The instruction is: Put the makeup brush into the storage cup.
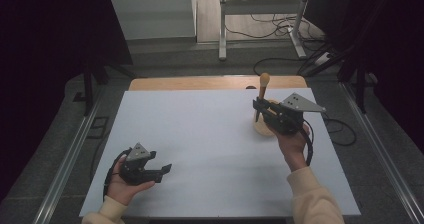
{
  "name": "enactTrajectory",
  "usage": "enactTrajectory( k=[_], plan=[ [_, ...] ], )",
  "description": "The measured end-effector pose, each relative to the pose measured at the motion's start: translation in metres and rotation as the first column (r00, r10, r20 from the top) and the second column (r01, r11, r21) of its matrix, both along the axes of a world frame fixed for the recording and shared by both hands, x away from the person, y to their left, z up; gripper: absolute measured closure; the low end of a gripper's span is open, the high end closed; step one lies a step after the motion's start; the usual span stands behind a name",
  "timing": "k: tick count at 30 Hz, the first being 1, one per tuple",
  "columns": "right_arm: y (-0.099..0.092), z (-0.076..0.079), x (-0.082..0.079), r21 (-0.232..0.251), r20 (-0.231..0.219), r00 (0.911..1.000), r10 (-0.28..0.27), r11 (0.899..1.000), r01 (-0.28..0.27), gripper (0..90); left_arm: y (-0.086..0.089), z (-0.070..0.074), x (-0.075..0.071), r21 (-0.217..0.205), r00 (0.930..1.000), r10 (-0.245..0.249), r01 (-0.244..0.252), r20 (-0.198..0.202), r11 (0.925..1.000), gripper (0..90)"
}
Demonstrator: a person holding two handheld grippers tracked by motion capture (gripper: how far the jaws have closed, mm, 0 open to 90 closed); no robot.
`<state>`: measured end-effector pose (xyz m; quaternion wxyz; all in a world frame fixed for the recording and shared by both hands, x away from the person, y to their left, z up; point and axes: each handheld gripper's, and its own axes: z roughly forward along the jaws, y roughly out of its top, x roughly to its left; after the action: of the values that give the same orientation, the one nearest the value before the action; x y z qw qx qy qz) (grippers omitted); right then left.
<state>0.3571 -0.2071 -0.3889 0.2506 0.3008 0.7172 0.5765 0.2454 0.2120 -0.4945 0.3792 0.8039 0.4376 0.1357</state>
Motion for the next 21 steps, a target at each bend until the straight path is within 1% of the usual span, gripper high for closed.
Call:
enactTrajectory(
  k=[5, 8, 10, 21],
  plan=[
    [-0.003, 0.002, 0.004, 0.007, 0.013, 0.9998, -0.016, 1.0, 0.016, 78.3, 0.0, 0.0, 0.0, 0.001, 1.0, -0.002, 0.002, -0.001, 1.0, 24.9],
    [-0.005, 0.003, 0.007, 0.013, 0.011, 0.9996, -0.025, 1.0, 0.025, 78.3, 0.0, 0.0, 0.0, -0.006, 1.0, 0.002, -0.002, 0.0, 1.0, 24.9],
    [-0.006, 0.003, 0.011, 0.014, 0.022, 0.9992, -0.035, 0.999, 0.034, 78.3, 0.0, 0.0, 0.0, -0.006, 1.0, 0.003, -0.003, 0.0, 1.0, 24.9],
    [-0.02, 0.001, 0.024, 0.035, 0.006, 0.9968, -0.08, 0.996, 0.079, 78.3, 0.0, 0.001, 0.0, -0.009, 1.0, 0.004, -0.004, -0.002, 0.9999, 24.9]
  ],
)
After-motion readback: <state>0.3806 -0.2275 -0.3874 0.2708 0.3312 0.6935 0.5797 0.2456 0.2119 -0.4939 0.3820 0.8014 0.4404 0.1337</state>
